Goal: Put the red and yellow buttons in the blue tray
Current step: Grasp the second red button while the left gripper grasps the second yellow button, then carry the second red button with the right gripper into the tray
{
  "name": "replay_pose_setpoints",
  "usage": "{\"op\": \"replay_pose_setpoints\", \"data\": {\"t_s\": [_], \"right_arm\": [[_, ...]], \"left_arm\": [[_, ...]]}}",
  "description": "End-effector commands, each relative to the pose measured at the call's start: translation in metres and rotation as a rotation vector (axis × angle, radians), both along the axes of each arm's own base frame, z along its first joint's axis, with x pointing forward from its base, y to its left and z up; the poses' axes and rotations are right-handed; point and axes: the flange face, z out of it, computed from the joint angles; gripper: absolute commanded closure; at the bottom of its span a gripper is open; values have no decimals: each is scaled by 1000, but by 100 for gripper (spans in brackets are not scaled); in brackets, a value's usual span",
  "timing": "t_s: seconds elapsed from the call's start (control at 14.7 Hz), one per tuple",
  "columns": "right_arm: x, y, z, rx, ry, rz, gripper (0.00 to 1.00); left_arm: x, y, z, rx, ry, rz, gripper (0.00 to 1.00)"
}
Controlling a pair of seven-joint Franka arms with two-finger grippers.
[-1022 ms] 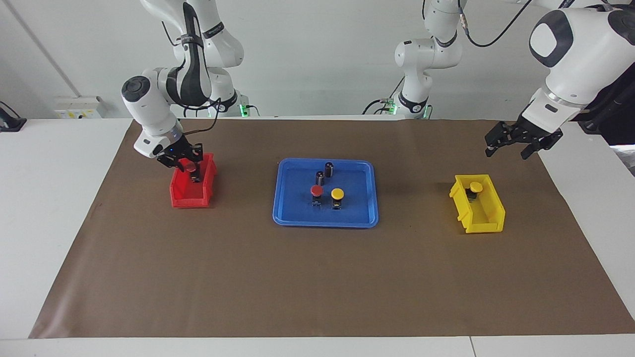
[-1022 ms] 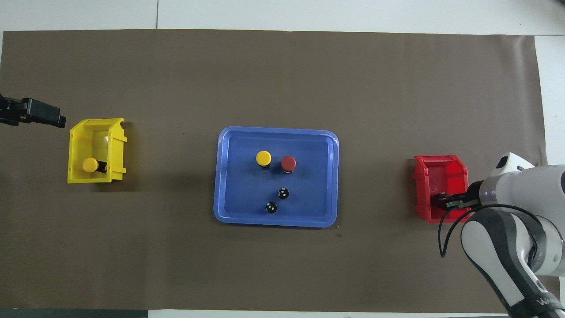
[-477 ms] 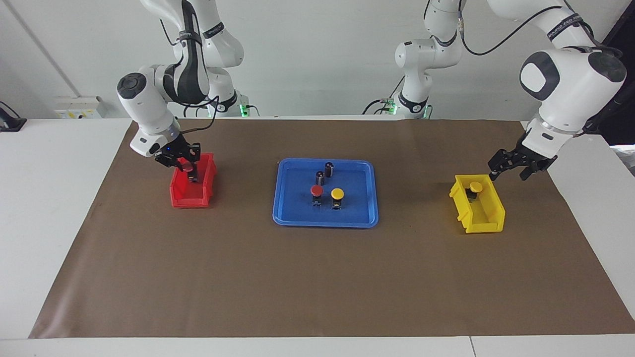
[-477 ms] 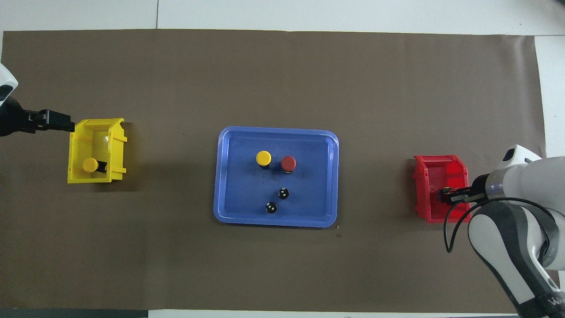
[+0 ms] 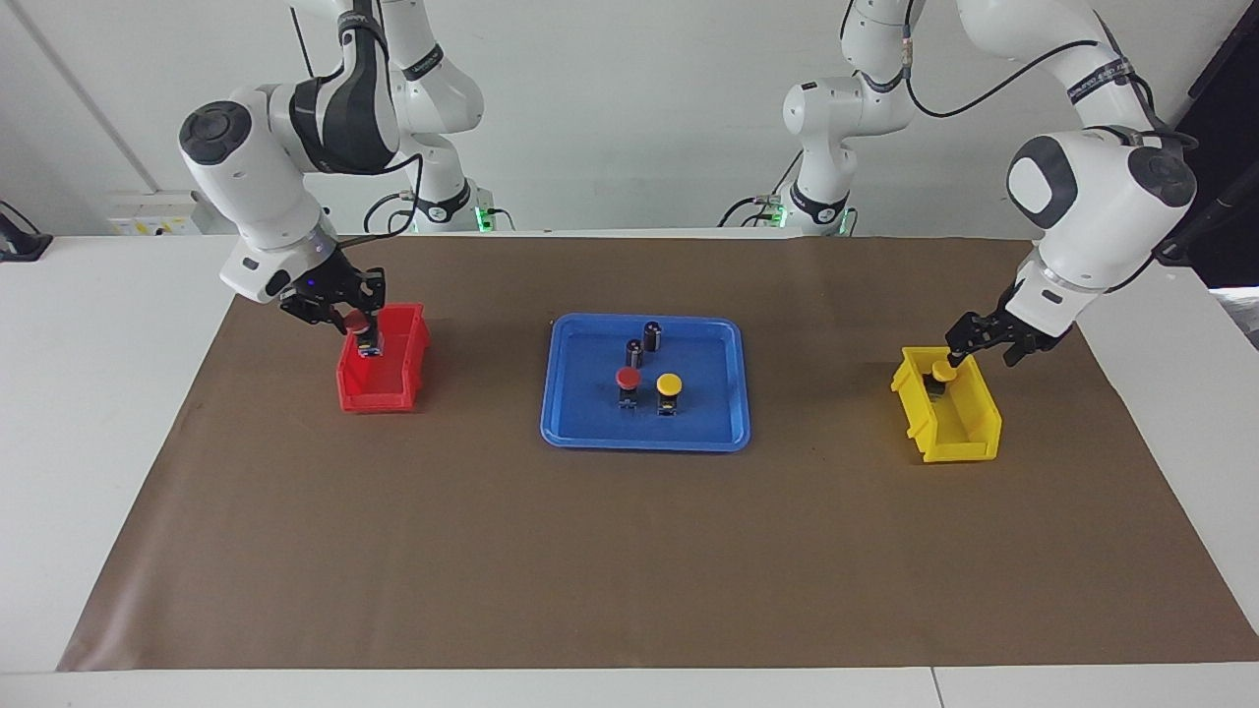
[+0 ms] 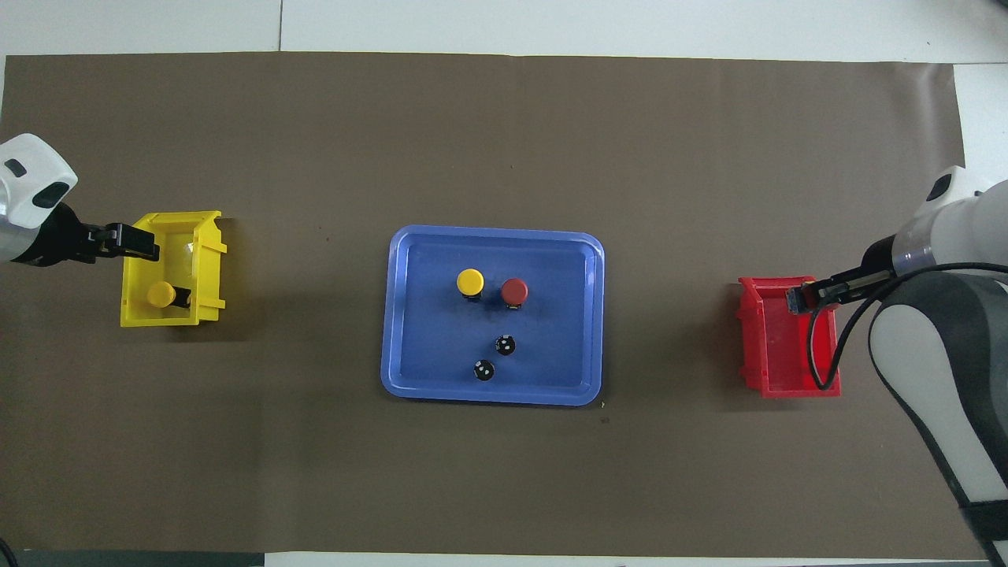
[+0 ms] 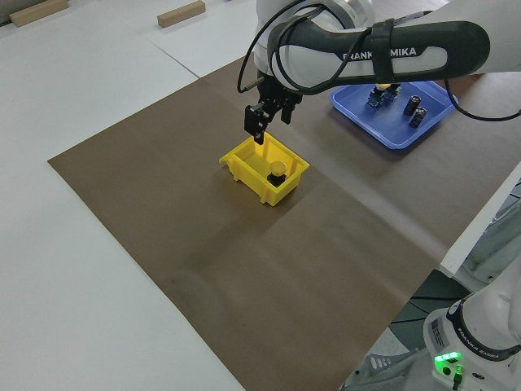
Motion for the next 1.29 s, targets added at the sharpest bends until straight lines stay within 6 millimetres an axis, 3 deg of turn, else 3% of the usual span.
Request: {"op": "replay_pose_setpoints", "data": {"t_s": [0.0, 0.2, 0.34, 0.48, 0.61, 0.82, 1.02, 1.09, 1.23], "right_arm": [[26, 62, 10, 0, -10, -75, 76], [56, 145, 16, 15, -37, -149, 79], [67, 196, -2, 33, -27, -214, 79], [62, 243, -19, 42, -42, -211, 78], [48, 250, -55, 21, -8, -196, 75], [41, 256, -68, 25, -17, -183, 75], [26, 262, -95, 9, 8, -163, 75], [19, 274, -103, 12, 2, -142, 75], [18, 275, -111, 10, -17, -132, 74]], "left_arm": [[-19, 8, -27, -17, -6, 14, 25], [-25, 8, -43, -15, -13, 20, 32], [-27, 7, -47, -14, -13, 24, 33], [-28, 7, -49, -14, -13, 24, 33], [-31, 8, -57, -14, -9, 24, 33], [-39, 7, -65, -13, -5, 29, 33], [-39, 7, -65, -12, -16, 30, 42], [-39, 7, -65, -12, -17, 30, 48], [-33, 8, -62, -11, -26, 42, 85]]}}
